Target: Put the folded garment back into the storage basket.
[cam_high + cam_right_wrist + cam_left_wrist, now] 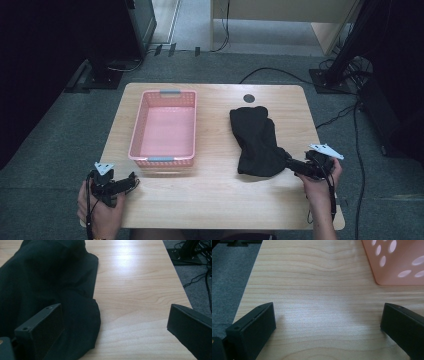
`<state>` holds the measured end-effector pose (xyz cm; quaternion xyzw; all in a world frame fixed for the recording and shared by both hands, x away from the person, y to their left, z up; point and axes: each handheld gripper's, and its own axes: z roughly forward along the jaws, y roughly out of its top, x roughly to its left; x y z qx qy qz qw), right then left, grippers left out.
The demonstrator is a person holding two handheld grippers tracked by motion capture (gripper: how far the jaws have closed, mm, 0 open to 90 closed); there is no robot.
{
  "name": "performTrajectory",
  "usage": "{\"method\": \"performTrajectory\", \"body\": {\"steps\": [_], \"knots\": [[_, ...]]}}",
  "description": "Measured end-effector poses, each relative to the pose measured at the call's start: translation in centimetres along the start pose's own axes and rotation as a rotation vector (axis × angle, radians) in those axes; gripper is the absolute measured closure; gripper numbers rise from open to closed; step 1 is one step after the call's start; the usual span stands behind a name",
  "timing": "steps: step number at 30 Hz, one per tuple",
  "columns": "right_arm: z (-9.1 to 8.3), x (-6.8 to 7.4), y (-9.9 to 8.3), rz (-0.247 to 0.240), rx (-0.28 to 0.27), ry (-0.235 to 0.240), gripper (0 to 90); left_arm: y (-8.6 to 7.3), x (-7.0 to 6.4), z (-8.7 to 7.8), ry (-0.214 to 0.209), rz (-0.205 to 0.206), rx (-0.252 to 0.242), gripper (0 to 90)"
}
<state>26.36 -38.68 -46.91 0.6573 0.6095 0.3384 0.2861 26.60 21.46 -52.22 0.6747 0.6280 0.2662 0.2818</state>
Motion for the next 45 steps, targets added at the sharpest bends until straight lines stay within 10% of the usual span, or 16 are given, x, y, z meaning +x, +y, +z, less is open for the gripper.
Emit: {"method": "performTrajectory", "body": {"steps": [45], "knots": [[2.7, 5.5, 3.2, -0.060, -0.034, 0.090, 0.5, 0.0, 0.0, 0.0, 0.000, 0.000, 0.000, 0.0]]}}
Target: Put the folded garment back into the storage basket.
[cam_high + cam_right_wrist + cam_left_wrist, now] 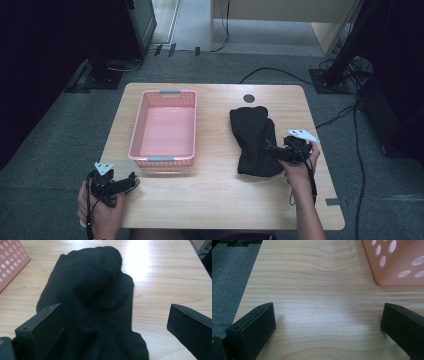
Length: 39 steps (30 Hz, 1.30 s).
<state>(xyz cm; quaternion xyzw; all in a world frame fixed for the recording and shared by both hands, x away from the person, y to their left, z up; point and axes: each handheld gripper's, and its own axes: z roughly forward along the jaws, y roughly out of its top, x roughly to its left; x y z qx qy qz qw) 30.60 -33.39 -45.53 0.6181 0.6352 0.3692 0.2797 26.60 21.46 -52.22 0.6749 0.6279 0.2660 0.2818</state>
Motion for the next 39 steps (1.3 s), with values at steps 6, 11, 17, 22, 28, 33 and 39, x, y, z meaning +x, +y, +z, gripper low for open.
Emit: {"method": "performTrajectory", "body": {"steps": [6, 11, 17, 22, 28, 33, 39], "knots": [[0.7, 0.8, 0.0, -0.012, -0.002, 0.017, 0.4, 0.0, 0.0, 0.0, 0.000, 0.000, 0.000, 0.0], [1.2, 1.3, 0.0, -0.013, -0.012, 0.032, 0.4, 0.0, 0.0, 0.0, 0.000, 0.000, 0.000, 0.0], [1.7, 1.8, 0.0, -0.014, -0.026, 0.048, 0.4, 0.0, 0.0, 0.0, 0.000, 0.000, 0.000, 0.0], [2.1, 2.1, -0.1, -0.011, -0.030, 0.055, 0.4, 0.0, 0.0, 0.0, 0.000, 0.000, 0.000, 0.0], [2.6, 2.4, -0.2, -0.008, -0.035, 0.067, 0.4, 0.0, 0.0, 0.0, 0.000, 0.000, 0.000, 0.0], [2.9, 2.7, -0.3, -0.014, -0.042, 0.068, 0.5, 0.0, 0.0, 0.0, 0.001, 0.001, 0.000, 0.0], [3.3, 3.0, -0.4, -0.012, -0.033, 0.069, 0.5, 0.0, 0.0, 0.0, 0.000, 0.001, 0.000, 0.0]]}}
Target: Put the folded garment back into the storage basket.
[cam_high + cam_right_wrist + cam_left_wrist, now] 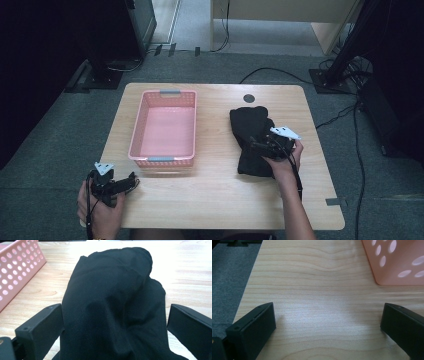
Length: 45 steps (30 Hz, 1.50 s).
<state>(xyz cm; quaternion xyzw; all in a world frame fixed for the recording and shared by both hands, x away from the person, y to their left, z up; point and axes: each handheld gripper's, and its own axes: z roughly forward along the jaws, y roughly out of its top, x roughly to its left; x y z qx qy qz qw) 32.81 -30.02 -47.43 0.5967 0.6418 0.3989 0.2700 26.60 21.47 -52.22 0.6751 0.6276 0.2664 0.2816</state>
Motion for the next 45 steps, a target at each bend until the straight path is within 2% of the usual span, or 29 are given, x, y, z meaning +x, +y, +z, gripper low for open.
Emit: {"method": "performTrajectory", "body": {"steps": [9, 16, 25, 29, 38, 45], "knots": [[0.6, 0.3, -0.3, 0.003, 0.018, 0.023, 0.6, 0.0, 0.0, 0.0, 0.000, 0.000, 0.000, 0.0], [1.3, 0.6, -0.6, 0.019, 0.037, 0.013, 2.3, 0.0, 0.0, 0.0, -0.001, -0.001, 0.000, 0.0], [2.2, 1.3, -1.2, 0.002, 0.068, 0.007, 3.1, 0.0, 0.0, 0.0, 0.000, -0.001, 0.000, 0.0], [2.7, 1.5, -1.6, 0.021, 0.070, 0.008, 5.0, 0.0, 0.0, 0.0, 0.000, -0.001, 0.001, 0.0], [3.7, 2.0, -2.6, -0.010, 0.088, -0.053, 5.6, 0.0, 0.0, 0.0, 0.000, -0.001, 0.000, 0.0], [4.4, 2.3, -3.1, -0.002, 0.098, -0.080, 5.9, 0.0, 0.0, 0.0, 0.000, -0.001, 0.000, 0.0]]}}
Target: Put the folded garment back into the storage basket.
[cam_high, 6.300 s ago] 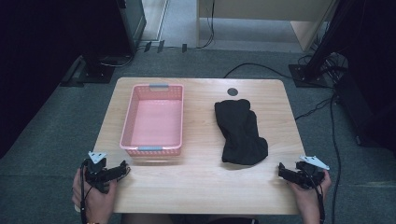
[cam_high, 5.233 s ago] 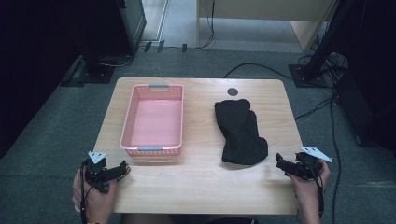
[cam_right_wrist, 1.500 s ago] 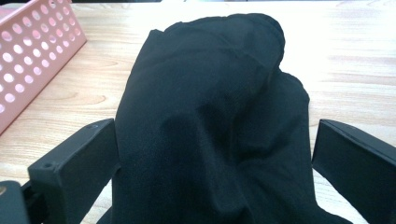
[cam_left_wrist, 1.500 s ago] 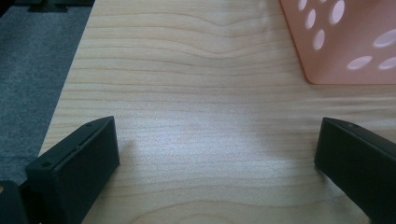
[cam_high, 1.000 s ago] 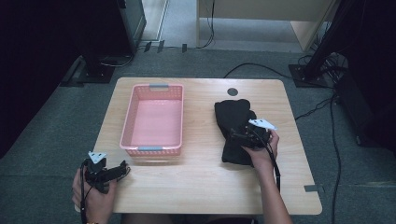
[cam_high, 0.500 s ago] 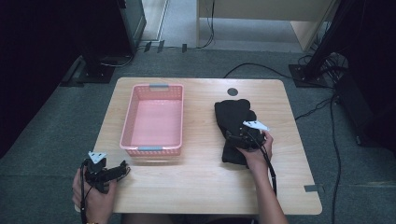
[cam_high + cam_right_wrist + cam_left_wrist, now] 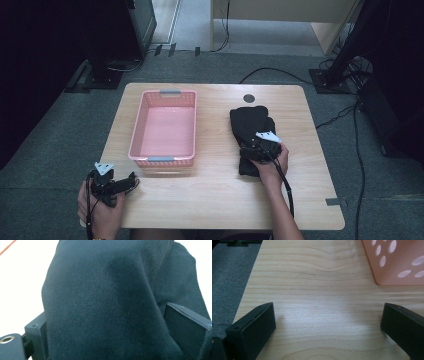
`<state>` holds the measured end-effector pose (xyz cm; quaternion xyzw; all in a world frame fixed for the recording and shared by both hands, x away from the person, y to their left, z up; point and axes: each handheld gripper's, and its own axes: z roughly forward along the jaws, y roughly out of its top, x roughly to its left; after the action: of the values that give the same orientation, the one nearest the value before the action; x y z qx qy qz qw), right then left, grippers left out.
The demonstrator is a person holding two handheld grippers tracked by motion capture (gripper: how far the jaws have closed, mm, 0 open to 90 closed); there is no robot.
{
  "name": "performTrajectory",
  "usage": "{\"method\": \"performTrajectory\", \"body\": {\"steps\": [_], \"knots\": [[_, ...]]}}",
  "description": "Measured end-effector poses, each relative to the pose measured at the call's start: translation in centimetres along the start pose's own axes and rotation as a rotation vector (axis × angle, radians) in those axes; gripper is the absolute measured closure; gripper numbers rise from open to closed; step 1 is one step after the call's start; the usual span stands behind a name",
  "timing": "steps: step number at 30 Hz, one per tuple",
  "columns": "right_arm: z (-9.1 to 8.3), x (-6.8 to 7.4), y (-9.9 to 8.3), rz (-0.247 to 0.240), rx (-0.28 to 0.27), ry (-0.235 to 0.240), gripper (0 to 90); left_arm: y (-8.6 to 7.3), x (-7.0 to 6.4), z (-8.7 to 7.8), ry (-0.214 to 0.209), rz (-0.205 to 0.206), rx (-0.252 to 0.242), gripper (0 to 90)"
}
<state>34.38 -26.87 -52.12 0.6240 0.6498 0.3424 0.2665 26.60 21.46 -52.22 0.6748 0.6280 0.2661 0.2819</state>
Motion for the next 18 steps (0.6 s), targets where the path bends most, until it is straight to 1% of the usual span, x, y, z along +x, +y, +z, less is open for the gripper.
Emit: {"method": "performTrajectory", "body": {"steps": [3, 5, 9, 15, 18], "knots": [[0.29, 0.19, -0.22, -0.005, 0.005, -0.016, 5.9, 0.00, 0.00, 0.00, 0.000, 0.000, 0.000, 0.0], [0.38, 0.27, -0.21, -0.005, 0.020, -0.022, 5.9, 0.00, 0.00, 0.00, 0.000, 0.000, 0.000, 0.0], [0.54, 0.23, -0.25, 0.005, 0.053, -0.013, 5.8, -0.01, 0.00, 0.01, 0.000, 0.000, -0.001, 0.0], [0.46, 0.63, -0.39, -0.014, 0.067, -0.031, 4.9, -0.01, 0.00, 0.00, 0.000, 0.001, -0.001, 0.0], [0.37, 0.71, -0.48, -0.015, 0.064, -0.042, 6.7, 0.00, 0.00, 0.00, 0.001, 0.000, 0.000, 0.0]]}}
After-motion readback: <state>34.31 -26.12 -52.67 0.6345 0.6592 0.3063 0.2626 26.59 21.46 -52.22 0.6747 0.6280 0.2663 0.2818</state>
